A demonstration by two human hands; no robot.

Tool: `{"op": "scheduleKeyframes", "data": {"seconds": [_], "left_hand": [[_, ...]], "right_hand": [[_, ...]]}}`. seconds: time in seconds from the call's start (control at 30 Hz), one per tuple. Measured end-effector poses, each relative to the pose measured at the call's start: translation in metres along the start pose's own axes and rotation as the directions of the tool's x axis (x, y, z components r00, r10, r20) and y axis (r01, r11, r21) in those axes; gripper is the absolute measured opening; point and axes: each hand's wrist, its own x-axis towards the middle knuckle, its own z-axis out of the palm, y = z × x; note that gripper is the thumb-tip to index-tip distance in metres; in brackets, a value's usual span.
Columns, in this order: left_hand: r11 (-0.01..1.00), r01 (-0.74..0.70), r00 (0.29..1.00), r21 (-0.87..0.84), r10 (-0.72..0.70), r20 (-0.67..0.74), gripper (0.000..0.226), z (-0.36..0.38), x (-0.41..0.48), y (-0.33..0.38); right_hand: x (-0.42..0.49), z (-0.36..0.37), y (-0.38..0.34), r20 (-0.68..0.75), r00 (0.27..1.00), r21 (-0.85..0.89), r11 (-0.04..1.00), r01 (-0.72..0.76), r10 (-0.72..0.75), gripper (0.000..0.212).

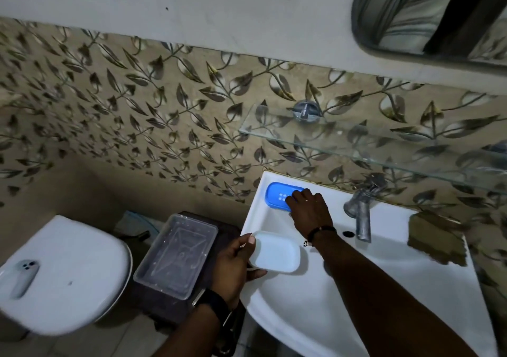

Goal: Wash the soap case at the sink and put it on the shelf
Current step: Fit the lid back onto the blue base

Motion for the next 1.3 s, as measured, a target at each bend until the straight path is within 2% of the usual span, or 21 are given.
{"op": "scheduleKeyframes", "data": {"seconds": [0.07,0.17,0.23,0.3,0.4,0.47,0.5,0.57,0.6,0.67,0.77,0.97,1.13,1.2,1.3], "left_hand": [[1.000,-0.004,1.000,-0.002,0.004,0.001,0.020,0.001,0.002,0.000],[1.000,0.001,1.000,-0.017,-0.001,0.002,0.021,0.006,0.006,0.003],[0.999,0.011,1.000,-0.034,-0.011,0.009,0.022,0.011,0.009,0.007],[0.999,0.020,0.999,-0.047,-0.019,0.027,0.025,0.020,0.011,0.013],[0.997,0.029,0.998,-0.066,-0.025,0.056,0.028,0.031,0.014,0.020],[0.995,0.045,0.996,-0.087,-0.039,0.076,0.027,0.039,0.013,0.023],[0.994,0.053,0.995,-0.095,-0.045,0.091,0.026,0.042,0.012,0.025],[0.993,0.064,0.990,-0.102,-0.050,0.133,0.023,0.047,0.009,0.024],[0.992,0.066,0.987,-0.103,-0.050,0.154,0.023,0.050,0.007,0.023],[0.993,0.071,0.979,-0.094,-0.052,0.195,0.026,0.053,0.002,0.020],[0.994,0.091,0.965,-0.061,-0.073,0.253,0.024,0.058,-0.007,0.015],[0.994,0.097,0.950,-0.057,-0.076,0.303,0.026,0.060,-0.022,0.009],[0.996,0.072,0.938,-0.049,-0.051,0.344,0.032,0.062,-0.032,0.010],[0.998,0.051,0.930,-0.046,-0.030,0.367,0.043,0.063,-0.036,0.011],[0.998,-0.055,0.914,-0.035,0.065,0.400,0.049,0.065,-0.043,0.014]], "right_hand": [[-0.003,-0.005,0.002,-0.045,0.999,0.050,0.999,-0.020,0.022,0.026],[-0.008,-0.026,0.006,-0.170,0.974,0.254,0.962,-0.103,0.149,0.021],[-0.016,-0.046,0.007,-0.255,0.925,0.462,0.876,-0.139,0.282,0.023],[-0.027,-0.066,0.007,-0.263,0.886,0.636,0.759,-0.138,0.381,0.024],[-0.047,-0.089,0.014,-0.273,0.878,0.783,0.621,-0.035,0.393,0.025],[-0.062,-0.101,0.025,-0.241,0.914,0.813,0.582,0.007,0.326,0.026],[-0.068,-0.105,0.030,-0.181,0.939,0.840,0.542,-0.006,0.291,0.024],[-0.081,-0.110,0.039,-0.008,0.973,0.890,0.444,-0.098,0.231,0.021],[-0.086,-0.110,0.043,0.055,0.978,0.891,0.433,-0.139,0.202,0.019],[-0.095,-0.109,0.046,0.106,0.979,0.846,0.501,-0.181,0.175,0.020],[-0.107,-0.105,0.041,0.080,0.978,0.767,0.615,-0.184,0.193,0.019],[-0.124,-0.098,0.019,-0.070,0.940,0.730,0.659,-0.181,0.335,0.019],[-0.135,-0.090,0.000,-0.133,0.873,0.769,0.605,-0.208,0.469,0.021],[-0.140,-0.090,-0.007,-0.183,0.839,0.796,0.578,-0.179,0.513,0.023],[-0.147,-0.093,-0.016,-0.290,0.767,0.811,0.572,-0.121,0.573,0.024]]}}
